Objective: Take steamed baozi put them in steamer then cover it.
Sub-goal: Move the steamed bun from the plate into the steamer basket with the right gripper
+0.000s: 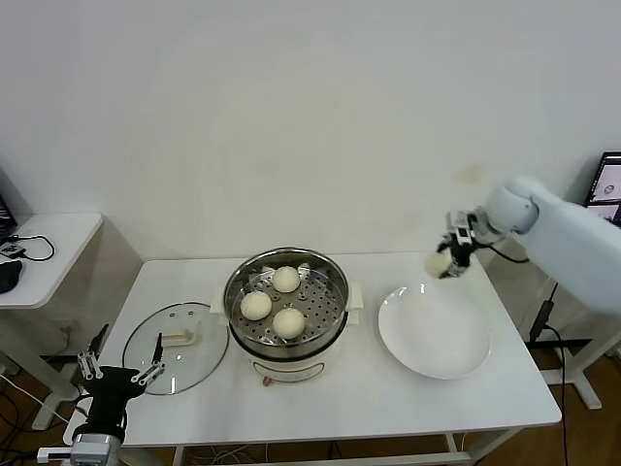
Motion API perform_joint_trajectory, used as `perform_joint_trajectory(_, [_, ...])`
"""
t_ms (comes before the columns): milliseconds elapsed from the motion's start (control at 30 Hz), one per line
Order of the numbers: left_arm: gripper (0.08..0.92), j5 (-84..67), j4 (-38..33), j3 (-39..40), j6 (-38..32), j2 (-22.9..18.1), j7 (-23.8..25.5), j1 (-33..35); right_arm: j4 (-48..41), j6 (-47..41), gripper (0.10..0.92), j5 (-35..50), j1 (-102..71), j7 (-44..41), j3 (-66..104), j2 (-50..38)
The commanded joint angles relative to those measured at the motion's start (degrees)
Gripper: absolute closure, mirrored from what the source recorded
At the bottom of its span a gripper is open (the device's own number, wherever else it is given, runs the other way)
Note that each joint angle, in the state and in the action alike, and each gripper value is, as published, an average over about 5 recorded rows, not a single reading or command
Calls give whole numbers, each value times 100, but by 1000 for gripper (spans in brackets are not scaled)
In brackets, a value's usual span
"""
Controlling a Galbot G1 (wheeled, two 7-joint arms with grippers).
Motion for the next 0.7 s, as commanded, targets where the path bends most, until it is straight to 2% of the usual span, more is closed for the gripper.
perform_joint_trajectory(33, [177,-8,37,16,-2,4,-3,-17,1004,-744,391,1838,2011,377,-1614,964])
perform_joint_trajectory(400, [177,-35,29,-109,-13,-11,-15,11,1046,-1410,389,2562,1484,915,-1798,2100])
perform_joint_trajectory(700, [177,-35,9,-119,-17,-60,-22,1,816,-1884,389,2447,791,1314,-1861,2419])
